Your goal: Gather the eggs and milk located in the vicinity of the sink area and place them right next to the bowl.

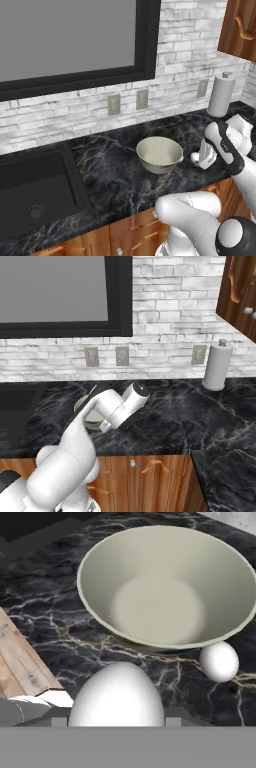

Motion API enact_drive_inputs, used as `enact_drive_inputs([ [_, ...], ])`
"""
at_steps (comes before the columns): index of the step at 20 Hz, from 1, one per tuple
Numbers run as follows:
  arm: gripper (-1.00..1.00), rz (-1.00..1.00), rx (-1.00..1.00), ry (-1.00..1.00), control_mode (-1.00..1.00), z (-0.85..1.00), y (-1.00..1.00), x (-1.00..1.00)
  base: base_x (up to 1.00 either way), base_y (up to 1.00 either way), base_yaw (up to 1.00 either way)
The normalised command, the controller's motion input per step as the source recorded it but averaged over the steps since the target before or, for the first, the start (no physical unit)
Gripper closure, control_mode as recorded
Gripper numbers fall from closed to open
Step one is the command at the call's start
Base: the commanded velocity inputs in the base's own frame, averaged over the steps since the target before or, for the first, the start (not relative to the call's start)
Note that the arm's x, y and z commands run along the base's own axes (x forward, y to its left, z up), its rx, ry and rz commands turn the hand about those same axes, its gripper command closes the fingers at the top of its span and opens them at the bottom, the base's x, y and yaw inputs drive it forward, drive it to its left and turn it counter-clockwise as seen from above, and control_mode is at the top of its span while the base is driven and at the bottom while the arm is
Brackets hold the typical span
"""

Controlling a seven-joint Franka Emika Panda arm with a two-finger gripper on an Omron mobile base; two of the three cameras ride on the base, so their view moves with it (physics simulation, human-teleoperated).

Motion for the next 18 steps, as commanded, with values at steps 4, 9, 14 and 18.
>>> enact_drive_inputs([
  [4,1.0,0.08,0.0,0.0,-1.0,-0.51,-0.01,0.22,0.0,0.0,0.0],
  [9,1.0,0.06,0.0,0.0,-1.0,-0.41,-0.02,0.25,0.0,0.0,0.0],
  [14,1.0,0.02,0.0,0.0,-1.0,-0.38,0.0,0.23,0.0,0.0,0.0],
  [18,1.0,-0.01,0.0,0.0,-1.0,-0.33,0.0,0.0,0.0,0.0,0.0],
])
